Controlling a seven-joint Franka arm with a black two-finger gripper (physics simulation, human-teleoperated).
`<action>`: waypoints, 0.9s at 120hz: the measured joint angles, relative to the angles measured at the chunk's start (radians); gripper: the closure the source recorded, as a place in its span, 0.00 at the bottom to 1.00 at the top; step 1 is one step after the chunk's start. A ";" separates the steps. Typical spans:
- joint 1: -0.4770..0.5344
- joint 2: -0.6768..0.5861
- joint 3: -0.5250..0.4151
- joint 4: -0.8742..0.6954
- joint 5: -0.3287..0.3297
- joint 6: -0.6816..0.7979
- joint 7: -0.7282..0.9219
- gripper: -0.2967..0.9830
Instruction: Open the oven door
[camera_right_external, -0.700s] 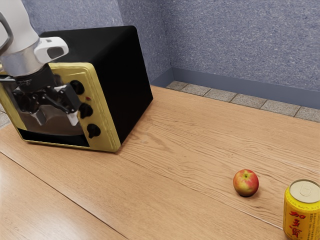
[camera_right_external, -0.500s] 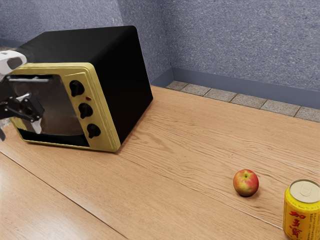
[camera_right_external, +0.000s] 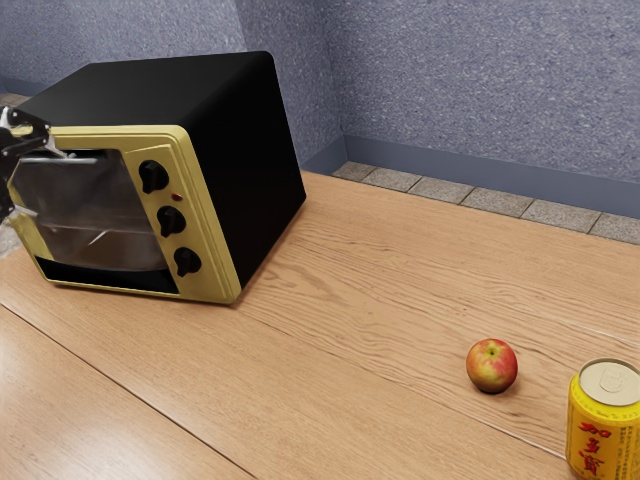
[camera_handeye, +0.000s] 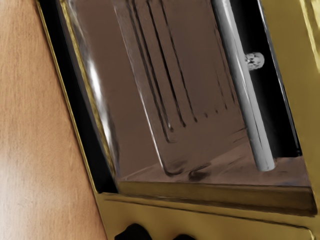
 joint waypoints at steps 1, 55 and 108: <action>0.004 0.005 -0.001 0.004 -0.002 0.006 -0.006 0.23; 0.098 0.029 -0.045 -0.033 -0.038 0.164 -0.238 0.23; 0.151 0.134 -0.103 0.042 0.005 0.208 -0.354 0.23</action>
